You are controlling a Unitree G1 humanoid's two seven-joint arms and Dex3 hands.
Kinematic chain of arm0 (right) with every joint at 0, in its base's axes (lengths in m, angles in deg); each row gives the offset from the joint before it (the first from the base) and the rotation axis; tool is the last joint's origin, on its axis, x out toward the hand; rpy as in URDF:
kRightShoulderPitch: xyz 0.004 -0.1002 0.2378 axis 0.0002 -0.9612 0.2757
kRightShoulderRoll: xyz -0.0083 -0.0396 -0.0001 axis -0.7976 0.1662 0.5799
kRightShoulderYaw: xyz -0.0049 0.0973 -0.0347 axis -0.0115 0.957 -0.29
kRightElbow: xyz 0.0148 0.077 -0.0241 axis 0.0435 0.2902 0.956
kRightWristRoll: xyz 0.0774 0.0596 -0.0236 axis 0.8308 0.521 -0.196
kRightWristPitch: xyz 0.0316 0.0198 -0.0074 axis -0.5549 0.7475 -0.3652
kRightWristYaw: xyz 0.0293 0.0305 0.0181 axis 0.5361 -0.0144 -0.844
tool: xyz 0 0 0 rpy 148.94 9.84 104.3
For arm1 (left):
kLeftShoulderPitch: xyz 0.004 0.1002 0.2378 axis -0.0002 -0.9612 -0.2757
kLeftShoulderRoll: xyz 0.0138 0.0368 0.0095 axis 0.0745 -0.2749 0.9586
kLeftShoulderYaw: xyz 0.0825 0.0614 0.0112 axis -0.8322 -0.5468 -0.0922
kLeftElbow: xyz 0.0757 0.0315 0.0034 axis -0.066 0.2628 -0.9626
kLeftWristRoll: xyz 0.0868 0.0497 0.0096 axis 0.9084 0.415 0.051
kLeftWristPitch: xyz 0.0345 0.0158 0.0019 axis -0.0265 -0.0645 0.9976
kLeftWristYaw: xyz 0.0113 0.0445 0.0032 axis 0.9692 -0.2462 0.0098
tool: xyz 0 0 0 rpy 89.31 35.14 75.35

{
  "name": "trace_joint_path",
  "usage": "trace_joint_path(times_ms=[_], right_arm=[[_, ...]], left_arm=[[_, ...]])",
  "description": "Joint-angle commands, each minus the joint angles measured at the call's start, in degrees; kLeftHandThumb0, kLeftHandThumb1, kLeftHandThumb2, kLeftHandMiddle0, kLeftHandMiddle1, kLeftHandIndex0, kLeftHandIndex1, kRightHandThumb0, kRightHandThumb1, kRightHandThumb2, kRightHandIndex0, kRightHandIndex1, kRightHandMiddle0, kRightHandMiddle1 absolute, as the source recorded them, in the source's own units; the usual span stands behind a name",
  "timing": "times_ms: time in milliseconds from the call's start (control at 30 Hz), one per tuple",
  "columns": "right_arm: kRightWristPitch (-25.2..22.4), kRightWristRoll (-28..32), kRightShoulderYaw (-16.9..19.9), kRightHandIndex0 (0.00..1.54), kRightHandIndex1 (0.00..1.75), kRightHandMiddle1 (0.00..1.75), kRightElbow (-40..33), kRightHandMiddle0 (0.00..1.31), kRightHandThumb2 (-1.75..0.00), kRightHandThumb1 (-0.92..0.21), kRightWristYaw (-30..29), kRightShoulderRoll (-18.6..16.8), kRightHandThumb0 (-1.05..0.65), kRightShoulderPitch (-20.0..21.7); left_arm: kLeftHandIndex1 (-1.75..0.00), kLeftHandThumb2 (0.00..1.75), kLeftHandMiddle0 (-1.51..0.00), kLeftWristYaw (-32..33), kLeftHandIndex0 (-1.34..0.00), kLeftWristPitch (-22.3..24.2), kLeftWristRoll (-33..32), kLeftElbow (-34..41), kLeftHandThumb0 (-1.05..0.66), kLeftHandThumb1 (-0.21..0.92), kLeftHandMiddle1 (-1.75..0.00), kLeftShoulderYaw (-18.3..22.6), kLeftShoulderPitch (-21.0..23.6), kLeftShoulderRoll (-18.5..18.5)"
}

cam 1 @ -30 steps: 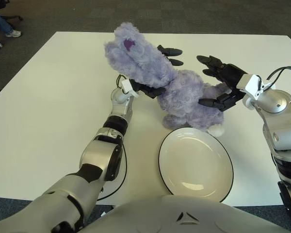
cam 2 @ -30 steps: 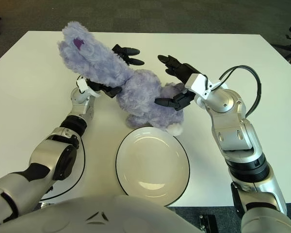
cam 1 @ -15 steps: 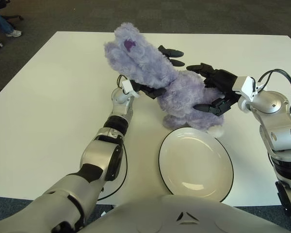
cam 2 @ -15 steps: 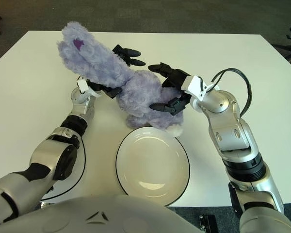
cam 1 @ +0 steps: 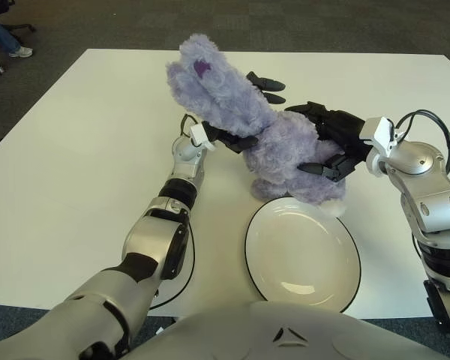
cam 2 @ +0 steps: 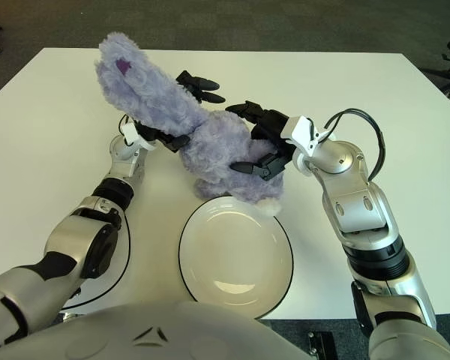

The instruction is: Put the doll into the plate.

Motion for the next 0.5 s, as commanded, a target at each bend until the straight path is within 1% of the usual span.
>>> trace_joint_path(times_ms=[0, 167, 233, 267, 333, 467], right_arm=[[-1.55, 2.08, -1.73, 0.54, 1.75, 0.3, -0.28, 0.0, -0.93, -0.26, 1.97, 0.57, -0.49, 0.85], [-1.7, 1.17, -4.51, 0.54, 1.75, 0.35, 0.24, 0.0, -0.95, -0.24, 2.41, 1.68, -0.48, 1.74], [-1.2, 1.2, -5.44, 0.47, 1.75, 0.38, 1.1, 0.0, -0.95, -0.23, 2.87, 2.1, -0.5, 2.12], [-0.94, 1.23, -5.81, 0.37, 1.75, 0.42, 1.5, 0.0, -0.95, -0.23, 3.09, 2.3, -0.52, 2.28], [-0.71, 1.42, -6.2, 0.28, 1.75, 0.47, 1.82, 0.0, -0.94, -0.22, 3.56, 2.85, -0.54, 2.58], [0.75, 1.3, -7.44, 0.16, 1.75, 0.6, 2.81, 0.0, -0.94, -0.22, 4.99, 4.07, -0.56, 3.03]], left_arm=[[-1.12, 0.59, -0.23, 1.28, 0.0, -0.49, 1.26, -0.02, -0.83, 0.77, -0.75, -0.51, 1.17, 0.56], [-1.09, 0.58, -0.18, 3.13, 0.0, -0.36, 3.06, -0.15, -0.82, 0.78, -0.72, -0.68, 1.15, 1.08], [-1.08, 0.58, -0.17, 3.76, 0.0, -0.24, 3.53, -0.18, -0.82, 0.78, -0.71, -0.74, 1.16, 1.15], [-1.08, 0.58, -0.16, 4.06, 0.0, -0.2, 3.75, -0.21, -0.82, 0.78, -0.71, -0.78, 1.17, 1.18], [-1.07, 0.57, -0.16, 4.7, 0.0, -0.24, 4.19, -0.28, -0.82, 0.78, -0.7, -0.9, 1.21, 1.26], [-1.08, 0.57, -0.16, 6.02, 0.0, -0.7, 5.17, -0.47, -0.82, 0.79, -0.68, -1.17, 1.38, 1.4]])
